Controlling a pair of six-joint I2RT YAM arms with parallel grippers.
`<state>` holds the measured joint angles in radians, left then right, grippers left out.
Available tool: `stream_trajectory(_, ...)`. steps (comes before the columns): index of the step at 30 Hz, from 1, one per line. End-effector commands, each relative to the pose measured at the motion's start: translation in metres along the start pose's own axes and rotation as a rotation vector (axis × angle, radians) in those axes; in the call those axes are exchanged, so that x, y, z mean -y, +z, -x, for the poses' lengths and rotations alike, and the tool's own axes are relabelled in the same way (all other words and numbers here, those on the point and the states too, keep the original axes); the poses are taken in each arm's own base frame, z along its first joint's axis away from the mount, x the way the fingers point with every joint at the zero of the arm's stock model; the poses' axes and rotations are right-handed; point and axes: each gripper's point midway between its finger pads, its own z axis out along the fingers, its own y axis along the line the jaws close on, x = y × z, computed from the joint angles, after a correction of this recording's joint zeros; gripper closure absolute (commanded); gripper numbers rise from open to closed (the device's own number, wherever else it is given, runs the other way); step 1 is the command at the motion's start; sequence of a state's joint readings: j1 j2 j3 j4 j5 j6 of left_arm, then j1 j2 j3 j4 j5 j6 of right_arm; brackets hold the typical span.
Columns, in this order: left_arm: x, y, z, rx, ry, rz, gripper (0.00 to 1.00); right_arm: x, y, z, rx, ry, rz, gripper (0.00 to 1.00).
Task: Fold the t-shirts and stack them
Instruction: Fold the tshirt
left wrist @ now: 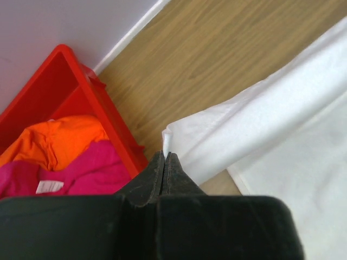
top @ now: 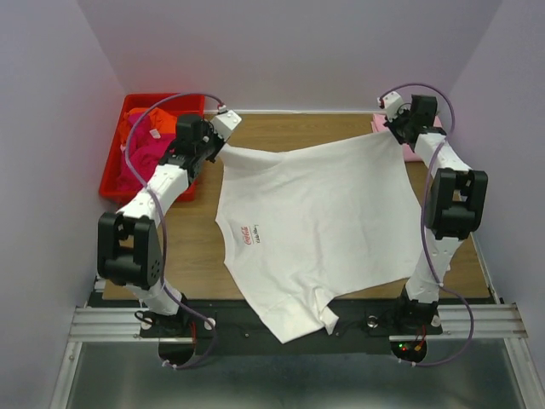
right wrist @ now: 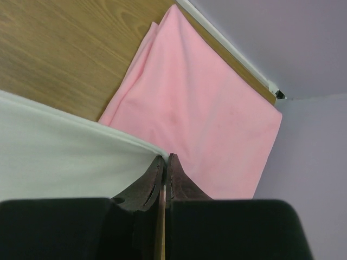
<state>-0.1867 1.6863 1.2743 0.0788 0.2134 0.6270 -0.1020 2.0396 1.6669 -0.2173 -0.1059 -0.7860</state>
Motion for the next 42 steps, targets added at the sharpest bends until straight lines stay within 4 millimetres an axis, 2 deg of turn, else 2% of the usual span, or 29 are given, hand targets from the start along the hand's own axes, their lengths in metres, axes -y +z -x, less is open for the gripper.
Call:
stream_trajectory(1,0.027,-0.05,0.023,0.046,0.012,-0.03,1.0,0.034,-0.02,0.013,0.056,-0.002,-0.089,0.99)
stream_trajectory(2,0.03,-0.065,0.033,0.071,0.022,-0.03,1.0,0.037,-0.024,0.01,0.06,0.003,-0.088,0.99)
stream_trajectory(3,0.05,-0.069,0.026,0.045,0.034,-0.062,1.0,0.037,-0.026,0.009,0.06,0.004,-0.086,0.99)
stream_trajectory(4,0.053,-0.081,0.033,0.061,0.042,-0.059,1.0,0.038,-0.027,0.003,0.055,0.006,-0.083,0.99)
stream_trajectory(7,0.082,-0.092,0.022,0.013,0.037,-0.12,1.0,0.038,-0.035,0.001,0.059,-0.007,-0.078,0.99)
stream_trajectory(8,0.097,-0.098,0.027,0.018,0.049,-0.148,1.0,0.036,-0.036,-0.001,0.06,-0.011,-0.068,0.99)
stream_trajectory(9,0.108,-0.101,0.017,-0.013,0.046,-0.167,1.0,0.033,-0.04,-0.004,0.058,-0.018,-0.062,0.99)
stream_trajectory(11,0.127,-0.108,0.018,-0.015,0.053,-0.204,1.0,0.029,-0.043,-0.007,0.057,-0.022,-0.051,0.99)
stream_trajectory(12,0.136,-0.11,0.014,-0.032,0.049,-0.227,1.0,0.024,-0.044,-0.014,0.046,-0.024,-0.039,0.99)
stream_trajectory(14,0.156,-0.115,0.008,-0.052,0.032,-0.274,1.0,0.026,-0.051,-0.017,0.045,-0.028,-0.045,0.99)
stream_trajectory(18,0.187,-0.125,-0.005,-0.078,0.051,-0.358,1.0,0.025,-0.057,-0.036,0.023,-0.021,-0.033,0.99)
stream_trajectory(21,0.199,-0.132,-0.01,-0.088,0.068,-0.399,1.0,0.027,-0.065,-0.044,0.02,-0.048,-0.034,0.99)
stream_trajectory(22,0.201,-0.133,-0.01,-0.089,0.071,-0.406,1.0,0.02,-0.065,-0.052,0.008,-0.054,-0.018,0.99)
stream_trajectory(24,0.203,-0.138,-0.011,-0.089,0.079,-0.426,1.0,0.019,-0.07,-0.057,0.005,-0.076,-0.013,0.99)
stream_trajectory(26,0.209,-0.144,-0.014,-0.091,0.09,-0.457,1.0,0.01,-0.071,-0.066,-0.008,-0.104,0.009,0.99)
stream_trajectory(34,0.241,-0.16,-0.045,-0.156,0.135,-0.58,1.0,-0.022,-0.071,-0.101,-0.067,-0.166,0.083,0.99)
stream_trajectory(42,0.254,-0.169,-0.058,-0.177,0.161,-0.638,1.0,-0.016,-0.077,-0.113,-0.084,-0.175,0.075,0.99)
